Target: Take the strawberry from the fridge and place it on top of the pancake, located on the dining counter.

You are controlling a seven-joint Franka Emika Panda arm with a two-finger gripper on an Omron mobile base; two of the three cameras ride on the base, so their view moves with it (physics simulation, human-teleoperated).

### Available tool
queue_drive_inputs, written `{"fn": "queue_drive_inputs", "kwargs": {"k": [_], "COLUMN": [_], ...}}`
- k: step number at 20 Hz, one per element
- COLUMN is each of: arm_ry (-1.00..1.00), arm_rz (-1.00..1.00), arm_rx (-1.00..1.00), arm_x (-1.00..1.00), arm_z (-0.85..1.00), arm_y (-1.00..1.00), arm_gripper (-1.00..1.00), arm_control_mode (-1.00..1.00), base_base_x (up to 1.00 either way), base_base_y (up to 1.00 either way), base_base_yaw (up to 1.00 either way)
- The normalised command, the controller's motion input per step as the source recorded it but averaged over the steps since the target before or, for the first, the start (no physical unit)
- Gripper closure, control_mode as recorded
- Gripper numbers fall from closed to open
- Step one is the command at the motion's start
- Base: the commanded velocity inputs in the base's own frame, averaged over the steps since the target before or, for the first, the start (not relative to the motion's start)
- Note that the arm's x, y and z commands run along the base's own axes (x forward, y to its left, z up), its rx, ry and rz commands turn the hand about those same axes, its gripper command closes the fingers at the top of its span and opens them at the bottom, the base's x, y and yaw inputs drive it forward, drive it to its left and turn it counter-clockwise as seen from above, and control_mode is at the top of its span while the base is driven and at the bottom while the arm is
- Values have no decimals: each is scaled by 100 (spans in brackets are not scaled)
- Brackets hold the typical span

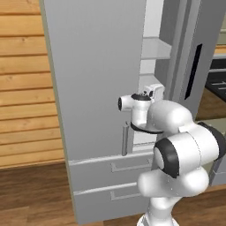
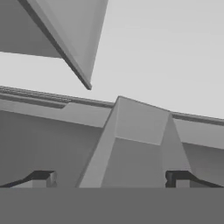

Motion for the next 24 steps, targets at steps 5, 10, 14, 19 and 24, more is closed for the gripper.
{"fn": "queue_drive_inputs", "kwargs": {"k": [5,10,14,19,24], "arm_ry": [0,0,-2,-5,-7], "arm_rz": [-14,-13,-11,-11,-11], "arm_rx": [6,9,7,7,7], "arm_x": [-21,-19,-31,-27,-20], "arm_z": [3,0,0,0,0], "arm_y": [-90,-100,-100,-100,-100], "arm_gripper": [-100,-100,-100,-100,-100], "arm_control_mode": [-100,-100,-100,-100,-100], "base_base_x": [0,0,0,0,0], "base_base_y": [0,0,0,0,0], "base_base_yaw": [0,0,0,0,0]}}
